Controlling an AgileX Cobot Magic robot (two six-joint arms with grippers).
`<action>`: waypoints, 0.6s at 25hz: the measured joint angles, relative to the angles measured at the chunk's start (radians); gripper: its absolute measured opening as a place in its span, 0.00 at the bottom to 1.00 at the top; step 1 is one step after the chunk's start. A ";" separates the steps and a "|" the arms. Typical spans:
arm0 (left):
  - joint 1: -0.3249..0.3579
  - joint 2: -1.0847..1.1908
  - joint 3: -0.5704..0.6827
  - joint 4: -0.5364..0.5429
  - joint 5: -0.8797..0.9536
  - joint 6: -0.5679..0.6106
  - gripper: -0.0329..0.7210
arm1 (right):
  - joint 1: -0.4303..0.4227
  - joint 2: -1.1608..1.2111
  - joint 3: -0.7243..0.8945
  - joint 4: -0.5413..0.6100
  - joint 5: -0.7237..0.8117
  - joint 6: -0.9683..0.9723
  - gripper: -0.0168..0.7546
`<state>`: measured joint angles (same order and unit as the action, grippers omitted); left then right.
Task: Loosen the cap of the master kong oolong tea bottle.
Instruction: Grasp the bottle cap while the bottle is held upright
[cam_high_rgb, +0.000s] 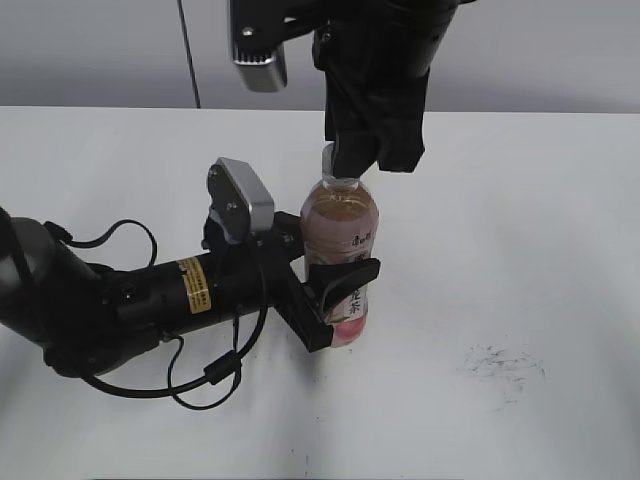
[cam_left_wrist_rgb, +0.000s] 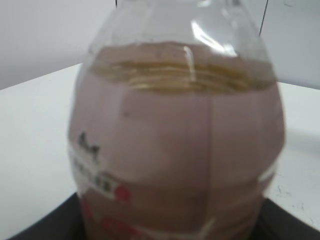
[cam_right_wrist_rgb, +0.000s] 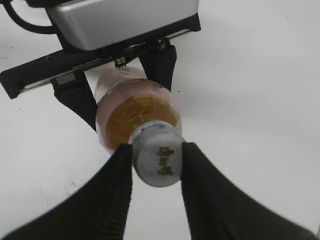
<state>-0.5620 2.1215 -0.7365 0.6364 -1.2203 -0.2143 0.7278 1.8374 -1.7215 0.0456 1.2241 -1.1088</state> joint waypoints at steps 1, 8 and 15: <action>0.000 0.000 0.000 0.000 0.000 0.000 0.55 | 0.000 -0.001 0.000 0.001 0.000 0.004 0.39; 0.000 0.000 0.000 0.000 0.000 0.000 0.55 | 0.000 -0.033 -0.067 0.027 -0.001 0.478 0.76; 0.000 0.000 0.000 0.000 0.000 0.000 0.55 | 0.000 -0.009 -0.073 -0.006 -0.001 1.205 0.77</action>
<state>-0.5620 2.1215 -0.7365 0.6364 -1.2203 -0.2143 0.7278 1.8287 -1.7947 0.0400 1.2231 0.0959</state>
